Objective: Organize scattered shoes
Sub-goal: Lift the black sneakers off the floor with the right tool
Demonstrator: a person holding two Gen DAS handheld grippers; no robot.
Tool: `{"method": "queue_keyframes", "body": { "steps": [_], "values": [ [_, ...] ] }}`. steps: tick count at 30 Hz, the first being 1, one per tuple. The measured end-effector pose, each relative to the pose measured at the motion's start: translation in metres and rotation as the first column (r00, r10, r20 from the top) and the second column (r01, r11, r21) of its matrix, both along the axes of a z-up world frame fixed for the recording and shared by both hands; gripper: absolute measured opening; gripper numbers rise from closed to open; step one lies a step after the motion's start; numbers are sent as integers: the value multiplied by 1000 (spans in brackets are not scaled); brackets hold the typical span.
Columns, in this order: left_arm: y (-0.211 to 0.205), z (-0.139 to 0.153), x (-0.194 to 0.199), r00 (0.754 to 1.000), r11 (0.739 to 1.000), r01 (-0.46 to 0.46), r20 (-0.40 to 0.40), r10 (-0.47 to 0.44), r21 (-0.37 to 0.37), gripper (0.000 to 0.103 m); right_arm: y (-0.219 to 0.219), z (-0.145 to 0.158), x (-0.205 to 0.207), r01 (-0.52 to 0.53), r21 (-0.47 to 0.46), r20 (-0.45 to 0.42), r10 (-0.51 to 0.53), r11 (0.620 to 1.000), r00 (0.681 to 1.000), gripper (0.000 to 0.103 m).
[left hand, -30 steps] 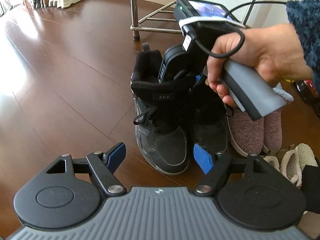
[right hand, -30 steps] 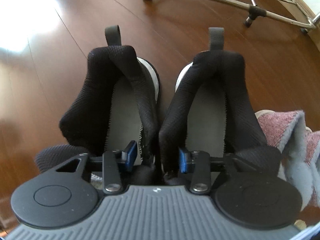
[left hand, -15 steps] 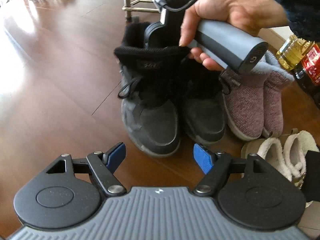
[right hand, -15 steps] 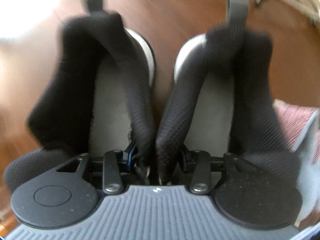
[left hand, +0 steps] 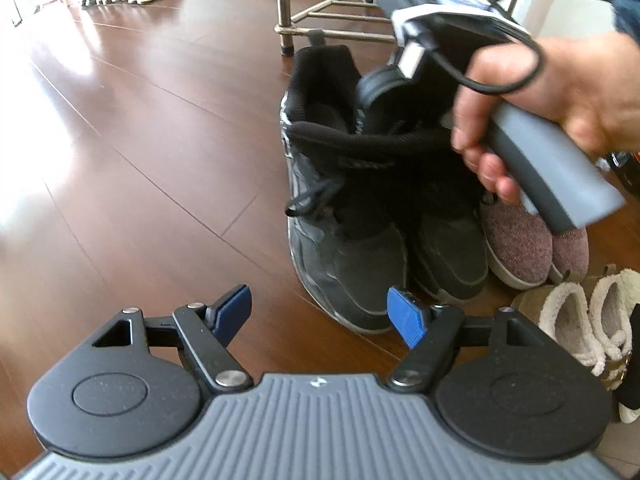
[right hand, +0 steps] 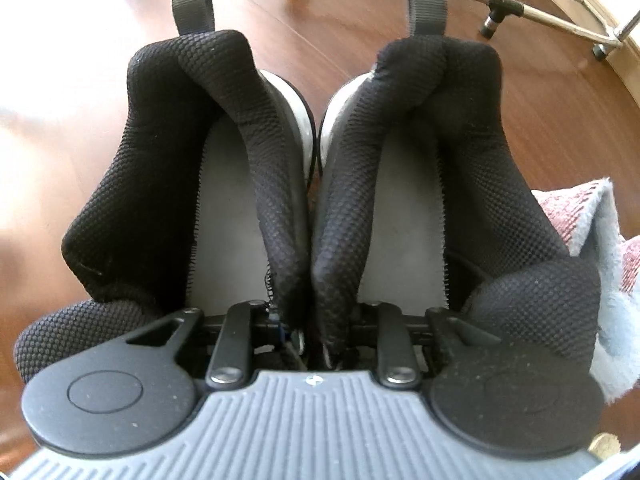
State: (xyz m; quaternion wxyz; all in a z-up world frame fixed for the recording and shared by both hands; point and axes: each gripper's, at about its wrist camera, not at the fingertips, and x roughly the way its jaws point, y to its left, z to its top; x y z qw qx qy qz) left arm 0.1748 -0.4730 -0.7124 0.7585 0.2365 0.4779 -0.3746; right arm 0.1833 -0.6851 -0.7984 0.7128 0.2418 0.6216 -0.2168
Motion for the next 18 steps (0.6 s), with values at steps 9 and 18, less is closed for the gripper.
{"method": "queue_keyframes", "body": {
  "steps": [9,18],
  "values": [
    [-2,56,-7,999,1000,30,43,-30,2,76,-6,81,-23,47,61,85,-52,997,995,20],
    [-29,179,-4,994,996,65,96,-59,-64,76,-49,231,-47,126,107,173,-143,986,974,20]
  ]
}}
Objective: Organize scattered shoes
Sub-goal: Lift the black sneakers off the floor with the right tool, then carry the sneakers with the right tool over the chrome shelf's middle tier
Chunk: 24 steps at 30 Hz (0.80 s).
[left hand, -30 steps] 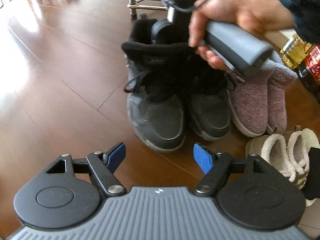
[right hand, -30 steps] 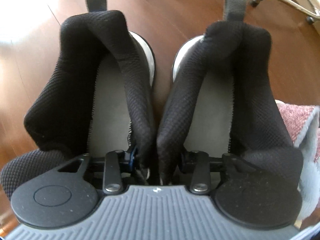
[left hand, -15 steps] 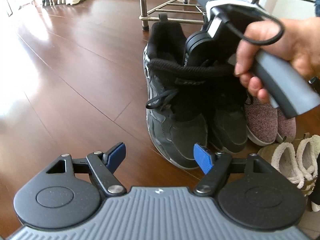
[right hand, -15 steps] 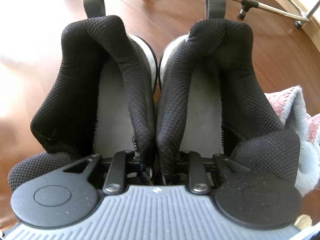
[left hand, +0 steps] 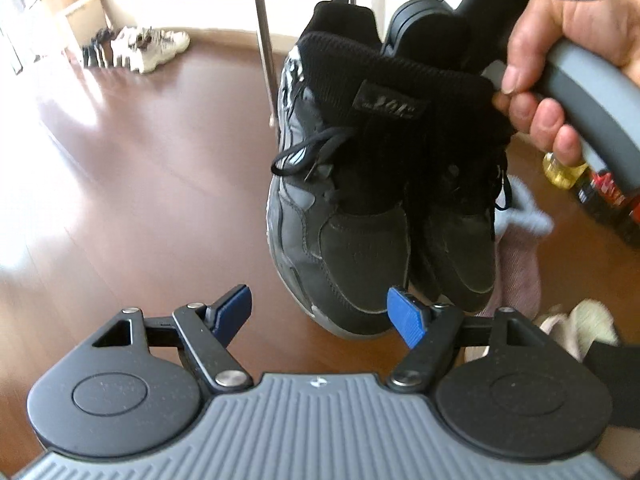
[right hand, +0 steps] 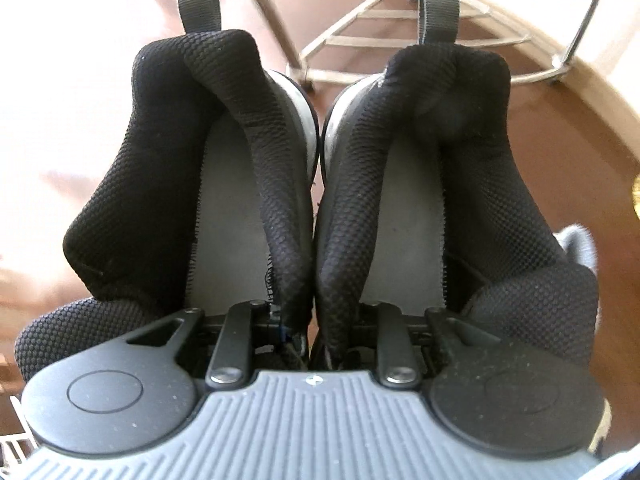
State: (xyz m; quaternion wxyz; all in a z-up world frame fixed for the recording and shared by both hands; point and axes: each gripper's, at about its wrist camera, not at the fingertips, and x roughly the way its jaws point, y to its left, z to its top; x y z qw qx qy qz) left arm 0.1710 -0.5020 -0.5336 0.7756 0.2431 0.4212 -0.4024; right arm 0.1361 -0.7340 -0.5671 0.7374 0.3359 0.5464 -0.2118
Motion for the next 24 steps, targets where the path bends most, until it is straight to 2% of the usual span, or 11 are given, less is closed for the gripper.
{"method": "queue_keyframes", "body": {
  "steps": [1,2,3,4,6,8,9,13,19,24],
  "values": [
    [-10,17,1,1000,1000,6,8,-5,-12,76,-9,18,-3,12,0,9,-12,1000,1000,20],
    [-13,19,1,1000,1000,7,10,-7,-16,76,-20,42,-7,25,-6,23,-25,1000,999,20],
    [-25,41,1,1000,999,15,20,-14,-38,76,-26,55,-9,30,-12,30,-30,999,999,20],
    [-35,52,2,1000,999,19,22,-18,-50,76,-41,85,-14,51,-25,53,-50,998,997,20],
    [-49,68,2,999,997,25,32,-23,-70,76,-54,109,-18,59,-42,71,-56,997,996,20],
    [-68,88,4,999,995,31,38,-27,-91,76,-80,155,-22,77,-73,110,-69,994,992,20],
    [-78,96,5,999,994,33,41,-28,-102,76,-84,161,-22,79,-77,115,-70,994,991,20],
    [-108,125,6,998,987,37,46,-30,-154,76,-126,217,-18,92,-127,169,-70,988,983,20],
    [-158,147,11,998,980,50,48,-41,-195,76,-201,280,8,56,-229,210,-7,972,978,20],
    [-213,152,22,996,973,83,51,-74,-215,76,-244,288,36,5,-279,165,43,960,985,20]
  ]
}}
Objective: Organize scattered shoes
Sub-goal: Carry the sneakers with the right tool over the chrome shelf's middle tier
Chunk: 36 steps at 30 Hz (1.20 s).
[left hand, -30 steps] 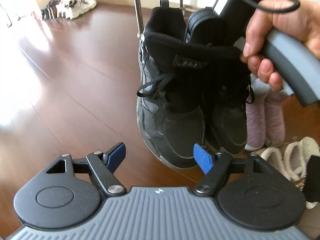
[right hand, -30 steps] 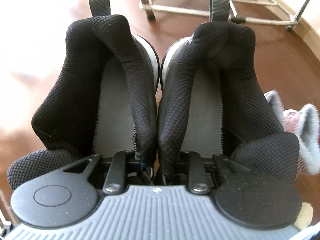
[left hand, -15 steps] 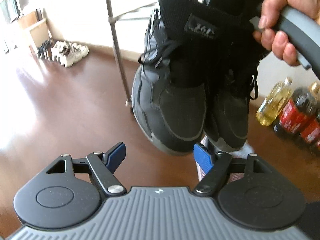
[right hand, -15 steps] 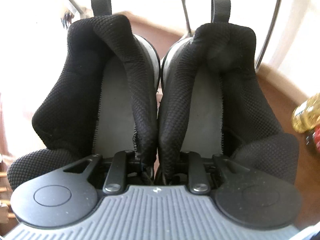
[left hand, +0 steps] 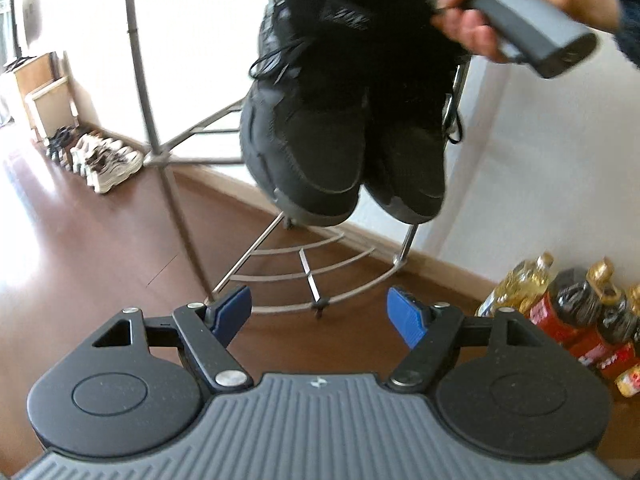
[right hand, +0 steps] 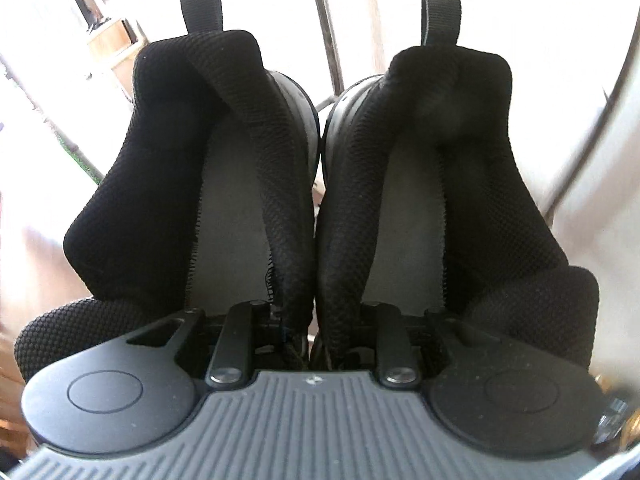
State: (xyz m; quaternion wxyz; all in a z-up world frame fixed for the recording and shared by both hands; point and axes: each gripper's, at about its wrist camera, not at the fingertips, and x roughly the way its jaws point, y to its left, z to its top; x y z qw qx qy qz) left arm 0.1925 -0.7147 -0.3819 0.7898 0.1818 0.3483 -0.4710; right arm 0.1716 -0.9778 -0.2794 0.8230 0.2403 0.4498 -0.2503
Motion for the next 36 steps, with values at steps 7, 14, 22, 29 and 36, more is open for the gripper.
{"method": "queue_keyframes", "body": {
  "steps": [7,14,22,29,36],
  "values": [
    [-52,-1,-15,999,999,46,16,-46,-7,76,-47,-20,44,-41,23,-88,43,999,995,20],
    [-63,-2,-20,997,998,66,48,-66,14,76,-53,-31,69,-130,-2,-169,128,992,977,22],
    [-74,-6,-5,997,998,49,51,-50,28,76,-115,-43,81,-158,-15,-215,151,987,965,34],
    [-74,-11,-8,996,997,59,59,-62,49,76,-8,-25,61,-335,-146,-312,279,931,908,59],
    [-78,-19,-11,995,995,76,64,-80,66,76,-10,-34,106,-405,-173,-365,323,898,873,82]
  ]
}}
